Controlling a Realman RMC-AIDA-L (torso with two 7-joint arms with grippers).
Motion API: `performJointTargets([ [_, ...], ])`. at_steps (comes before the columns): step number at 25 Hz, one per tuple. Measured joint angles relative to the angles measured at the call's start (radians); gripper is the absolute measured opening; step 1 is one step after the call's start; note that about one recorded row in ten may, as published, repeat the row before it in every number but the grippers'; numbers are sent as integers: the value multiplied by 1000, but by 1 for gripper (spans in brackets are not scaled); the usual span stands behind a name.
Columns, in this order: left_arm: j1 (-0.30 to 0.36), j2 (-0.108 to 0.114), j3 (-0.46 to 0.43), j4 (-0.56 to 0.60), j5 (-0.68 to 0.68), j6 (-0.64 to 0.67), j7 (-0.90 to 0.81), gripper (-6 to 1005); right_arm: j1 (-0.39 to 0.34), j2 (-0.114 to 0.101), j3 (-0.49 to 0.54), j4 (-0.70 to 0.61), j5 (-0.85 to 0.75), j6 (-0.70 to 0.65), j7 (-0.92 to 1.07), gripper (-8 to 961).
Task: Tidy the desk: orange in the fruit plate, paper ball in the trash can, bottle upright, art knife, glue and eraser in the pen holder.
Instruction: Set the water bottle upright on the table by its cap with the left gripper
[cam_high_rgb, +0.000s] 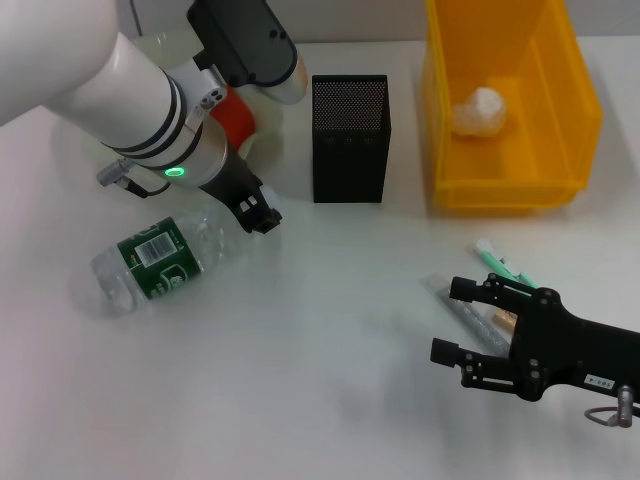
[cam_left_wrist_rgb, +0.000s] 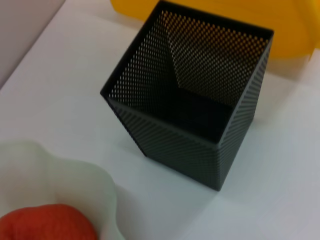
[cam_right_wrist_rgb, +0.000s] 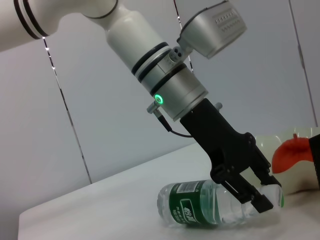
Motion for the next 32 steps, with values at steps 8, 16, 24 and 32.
performJointTargets([
  [8, 84, 1, 9, 191, -4, 71, -28, 436, 0, 0, 6, 0, 2, 0, 0, 831],
  [16, 214, 6, 16, 433, -54, 113, -28, 435, 13, 1, 4, 12, 2, 0, 0, 832],
  [24, 327, 9, -22, 554, -109, 107, -17, 434, 23, 2, 0, 22, 1, 0, 0, 831],
  [32, 373, 9, -108, 591, -230, 116, 35, 432, 26, 2, 0, 24, -2, 5, 0, 832],
])
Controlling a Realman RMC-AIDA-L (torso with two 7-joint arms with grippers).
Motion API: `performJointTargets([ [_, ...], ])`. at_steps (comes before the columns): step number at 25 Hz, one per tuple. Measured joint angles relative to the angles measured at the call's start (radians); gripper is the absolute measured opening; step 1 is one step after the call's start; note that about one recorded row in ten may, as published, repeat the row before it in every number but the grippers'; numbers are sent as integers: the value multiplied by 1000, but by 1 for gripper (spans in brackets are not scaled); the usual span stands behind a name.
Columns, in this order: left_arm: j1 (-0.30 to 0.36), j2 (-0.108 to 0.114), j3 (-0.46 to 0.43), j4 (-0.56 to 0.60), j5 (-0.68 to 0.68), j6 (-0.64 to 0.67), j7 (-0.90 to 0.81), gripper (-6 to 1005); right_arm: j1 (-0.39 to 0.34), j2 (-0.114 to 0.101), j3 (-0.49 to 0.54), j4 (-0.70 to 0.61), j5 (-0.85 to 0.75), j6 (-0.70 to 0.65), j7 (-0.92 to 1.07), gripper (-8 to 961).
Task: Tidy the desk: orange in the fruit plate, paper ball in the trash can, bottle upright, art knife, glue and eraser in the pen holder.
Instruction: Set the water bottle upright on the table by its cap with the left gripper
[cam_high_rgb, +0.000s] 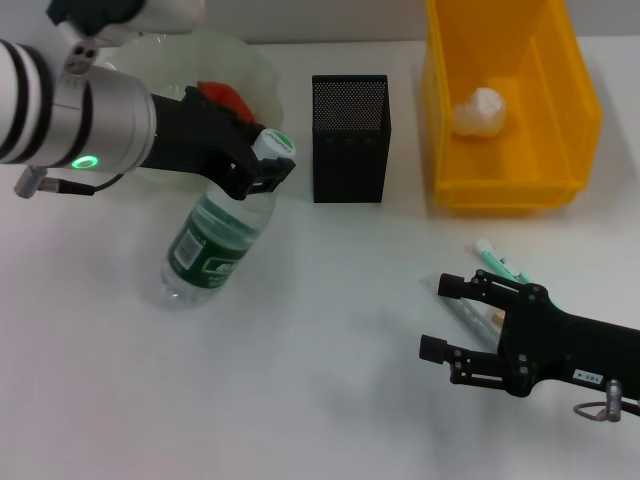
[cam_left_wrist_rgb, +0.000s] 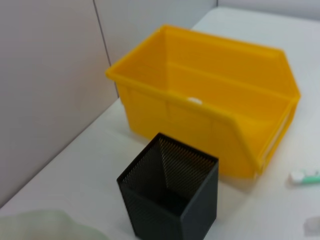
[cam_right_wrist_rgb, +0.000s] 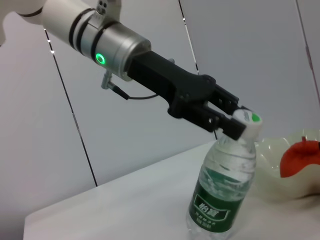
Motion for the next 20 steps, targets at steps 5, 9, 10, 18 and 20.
performJointTargets([
  [5, 36, 0, -58, -5, -105, -6, 61, 432, -3, 1, 0, 3, -3, 9, 0, 832],
  [9, 78, 0, -108, -5, -169, -7, 113, 431, -2, 1, 0, 3, -4, 11, 0, 831],
  [10, 81, 0, -112, -5, -172, -7, 116, 431, -1, 1, 0, 3, -4, 13, 0, 831],
  [18, 106, 0, -158, -6, -186, -9, 135, 431, 10, 1, 0, 12, -4, 19, 0, 831],
  [20, 109, 0, -169, -6, -186, -9, 135, 431, 11, 2, 0, 14, -4, 20, 0, 831],
])
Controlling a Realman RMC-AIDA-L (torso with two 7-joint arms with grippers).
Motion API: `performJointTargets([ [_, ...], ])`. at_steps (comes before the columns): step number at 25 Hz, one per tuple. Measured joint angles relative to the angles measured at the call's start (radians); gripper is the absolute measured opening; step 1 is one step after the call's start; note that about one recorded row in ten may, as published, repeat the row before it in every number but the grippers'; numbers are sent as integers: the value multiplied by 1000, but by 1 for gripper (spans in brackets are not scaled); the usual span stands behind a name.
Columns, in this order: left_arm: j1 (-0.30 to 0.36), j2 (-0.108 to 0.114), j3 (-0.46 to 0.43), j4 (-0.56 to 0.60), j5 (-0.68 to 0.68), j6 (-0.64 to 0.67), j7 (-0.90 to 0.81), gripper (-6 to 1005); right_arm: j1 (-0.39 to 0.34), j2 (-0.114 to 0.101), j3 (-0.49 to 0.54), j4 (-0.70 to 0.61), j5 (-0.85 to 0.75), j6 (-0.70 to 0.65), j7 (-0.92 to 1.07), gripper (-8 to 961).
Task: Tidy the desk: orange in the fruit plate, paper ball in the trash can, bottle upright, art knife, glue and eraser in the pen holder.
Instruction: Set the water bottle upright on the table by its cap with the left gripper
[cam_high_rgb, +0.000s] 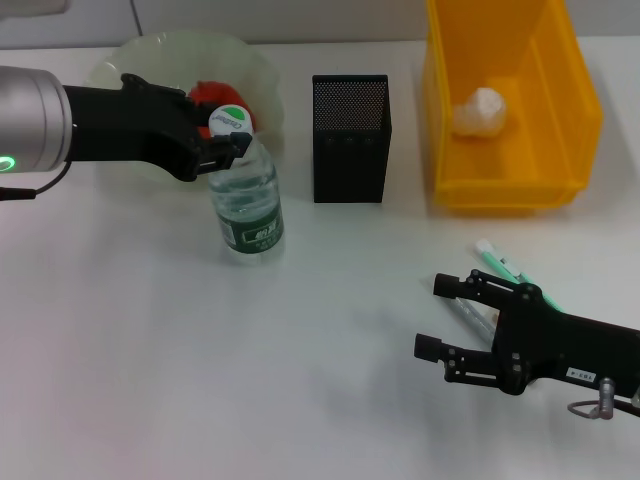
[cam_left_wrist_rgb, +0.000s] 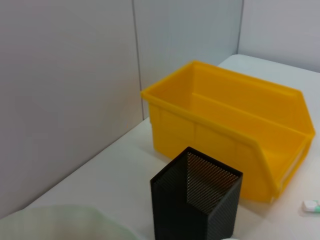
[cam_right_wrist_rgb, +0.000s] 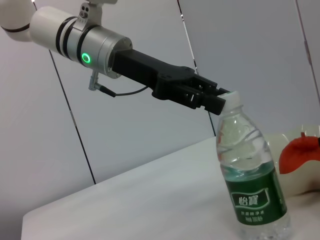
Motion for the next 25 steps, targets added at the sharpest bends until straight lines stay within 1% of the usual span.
performJointTargets([
  [18, 6, 0, -31, -11, 1, -30, 14, 420, 4, 0, 0, 0, 3, 14, 0, 831],
  [25, 7, 0, -48, -17, 1, -35, 14, 433, 10, 0, 0, 0, 2, 15, 0, 831],
])
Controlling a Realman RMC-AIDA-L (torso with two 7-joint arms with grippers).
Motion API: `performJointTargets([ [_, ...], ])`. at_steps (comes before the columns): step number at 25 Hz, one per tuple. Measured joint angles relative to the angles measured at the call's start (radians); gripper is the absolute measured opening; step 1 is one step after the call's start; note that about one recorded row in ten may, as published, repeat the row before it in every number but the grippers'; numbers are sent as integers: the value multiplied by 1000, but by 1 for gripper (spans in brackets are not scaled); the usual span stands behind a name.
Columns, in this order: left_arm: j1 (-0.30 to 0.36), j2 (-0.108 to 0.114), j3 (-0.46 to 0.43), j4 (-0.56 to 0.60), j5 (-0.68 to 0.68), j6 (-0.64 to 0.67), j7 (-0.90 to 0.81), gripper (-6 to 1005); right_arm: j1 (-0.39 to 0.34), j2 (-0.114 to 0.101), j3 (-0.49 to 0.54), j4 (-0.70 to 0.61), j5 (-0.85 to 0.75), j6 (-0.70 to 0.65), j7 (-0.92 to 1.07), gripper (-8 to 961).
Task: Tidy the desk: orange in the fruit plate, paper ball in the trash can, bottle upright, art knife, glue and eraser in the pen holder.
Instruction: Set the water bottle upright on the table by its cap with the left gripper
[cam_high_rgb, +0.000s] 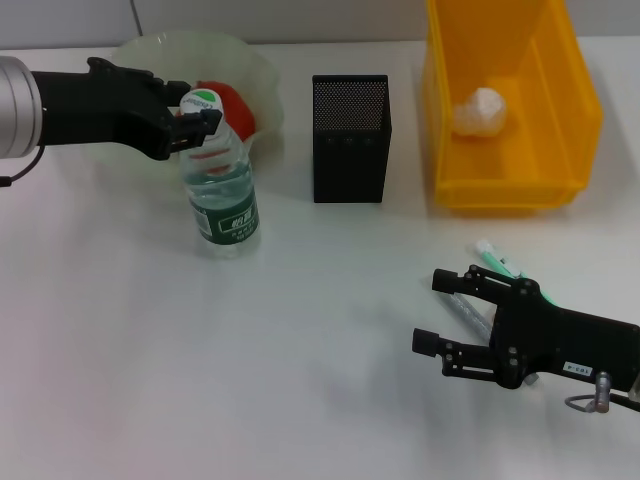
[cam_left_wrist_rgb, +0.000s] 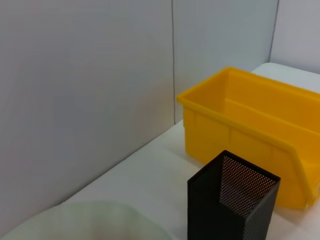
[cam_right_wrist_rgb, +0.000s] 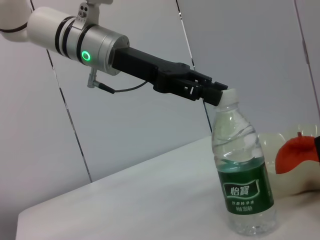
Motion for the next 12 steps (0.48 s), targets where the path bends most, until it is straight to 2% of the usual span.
performJointTargets([
  [12, 1, 0, -4, -13, -8, -6, 0, 456, 5, 0, 0, 0, 0, 10, 0, 832],
])
